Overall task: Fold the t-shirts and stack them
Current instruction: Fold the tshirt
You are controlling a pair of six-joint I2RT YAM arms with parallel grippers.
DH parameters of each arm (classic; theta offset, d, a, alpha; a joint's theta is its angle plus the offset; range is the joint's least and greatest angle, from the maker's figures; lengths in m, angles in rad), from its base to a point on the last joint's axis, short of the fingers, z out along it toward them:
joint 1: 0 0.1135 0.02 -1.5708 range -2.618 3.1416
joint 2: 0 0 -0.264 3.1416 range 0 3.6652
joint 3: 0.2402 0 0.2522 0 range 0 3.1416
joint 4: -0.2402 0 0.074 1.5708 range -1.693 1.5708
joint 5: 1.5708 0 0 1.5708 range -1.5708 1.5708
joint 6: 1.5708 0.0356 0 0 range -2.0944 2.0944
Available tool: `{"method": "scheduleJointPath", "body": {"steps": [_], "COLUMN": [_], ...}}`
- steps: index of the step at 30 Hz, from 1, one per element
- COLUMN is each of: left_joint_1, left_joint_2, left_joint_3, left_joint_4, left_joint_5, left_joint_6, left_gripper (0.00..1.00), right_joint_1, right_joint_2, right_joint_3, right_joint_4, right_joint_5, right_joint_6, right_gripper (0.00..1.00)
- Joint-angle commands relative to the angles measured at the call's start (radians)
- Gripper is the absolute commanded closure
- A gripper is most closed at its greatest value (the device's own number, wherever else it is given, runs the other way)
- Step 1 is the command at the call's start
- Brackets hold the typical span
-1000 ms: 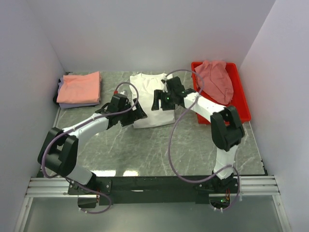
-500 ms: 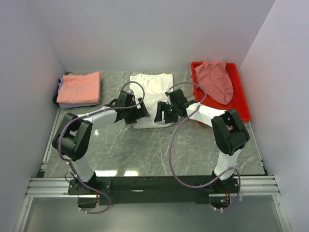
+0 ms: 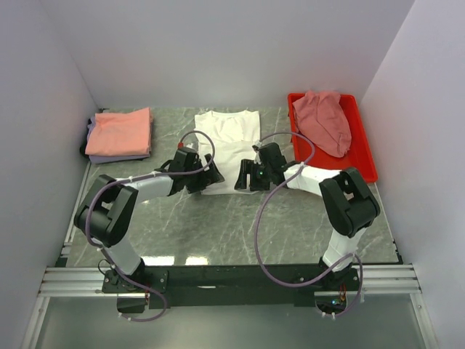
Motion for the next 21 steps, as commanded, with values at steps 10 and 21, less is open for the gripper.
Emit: {"method": "scheduleJointPath", "body": {"steps": [10,21], "left_joint_1": [-0.047,-0.047], "left_joint_2": [-0.284,-0.34], "left_joint_3": [-0.11,-0.159], "left_joint_4": [-0.221,-0.272], "left_joint_5": [-0.138,-0.238], "left_joint_6": [-0.035,-0.086], "left_gripper": [0.0,0.07], "right_joint_1": [0.026,0.023], "right_joint_2": [-0.244,-0.498], "right_joint_3": [-0.133,-0.22], "right_joint_4": [-0.073,-0.096], "right_joint_5": [0.047,0.265], "right_joint_6": [-0.014,0.002], "right_gripper": [0.22,0.2]}}
